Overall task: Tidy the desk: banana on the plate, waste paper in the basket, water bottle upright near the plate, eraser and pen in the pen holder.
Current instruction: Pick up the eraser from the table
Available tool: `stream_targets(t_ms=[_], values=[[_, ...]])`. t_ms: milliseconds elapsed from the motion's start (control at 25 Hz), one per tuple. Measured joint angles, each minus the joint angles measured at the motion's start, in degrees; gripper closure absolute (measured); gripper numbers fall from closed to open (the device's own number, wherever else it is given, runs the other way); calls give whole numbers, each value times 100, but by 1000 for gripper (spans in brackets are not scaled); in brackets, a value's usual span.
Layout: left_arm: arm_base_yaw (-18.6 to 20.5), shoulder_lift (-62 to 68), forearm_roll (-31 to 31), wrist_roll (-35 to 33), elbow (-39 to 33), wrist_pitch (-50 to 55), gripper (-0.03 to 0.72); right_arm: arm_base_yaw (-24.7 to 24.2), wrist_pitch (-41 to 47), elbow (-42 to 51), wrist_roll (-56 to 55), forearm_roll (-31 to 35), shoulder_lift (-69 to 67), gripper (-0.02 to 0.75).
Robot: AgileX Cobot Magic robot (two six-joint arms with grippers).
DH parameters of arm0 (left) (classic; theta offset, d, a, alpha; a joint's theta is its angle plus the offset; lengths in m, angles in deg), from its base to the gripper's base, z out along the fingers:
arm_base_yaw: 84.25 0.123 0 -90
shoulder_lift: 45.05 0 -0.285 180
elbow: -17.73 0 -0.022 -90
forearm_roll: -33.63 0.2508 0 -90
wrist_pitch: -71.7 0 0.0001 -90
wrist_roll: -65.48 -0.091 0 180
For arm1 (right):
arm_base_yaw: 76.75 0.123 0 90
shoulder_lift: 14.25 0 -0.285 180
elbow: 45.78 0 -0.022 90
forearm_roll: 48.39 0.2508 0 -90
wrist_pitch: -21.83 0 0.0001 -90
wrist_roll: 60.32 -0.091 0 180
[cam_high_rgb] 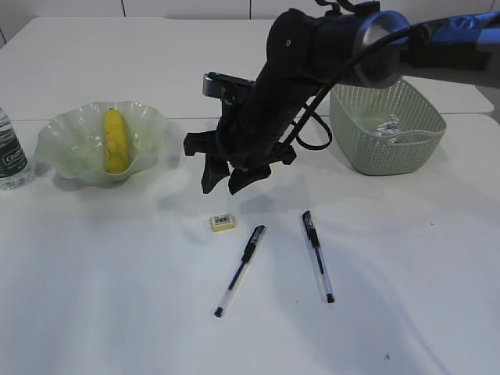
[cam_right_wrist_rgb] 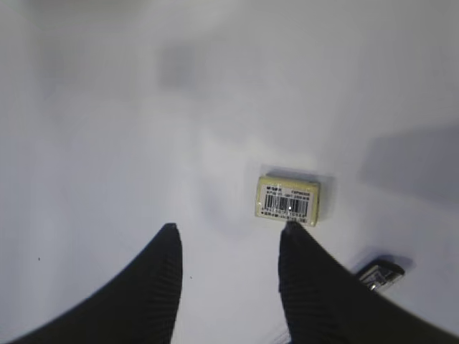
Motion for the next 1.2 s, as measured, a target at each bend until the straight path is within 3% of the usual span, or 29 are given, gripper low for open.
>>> stream_targets(t_ms=[640, 1200], values=[[0, 0, 0, 0, 0, 168, 319, 0, 95, -57, -174, -578, -76, 367], [0, -21, 0, 0, 0, 212, 361, 0, 828, -1394, -237, -611, -912, 367]])
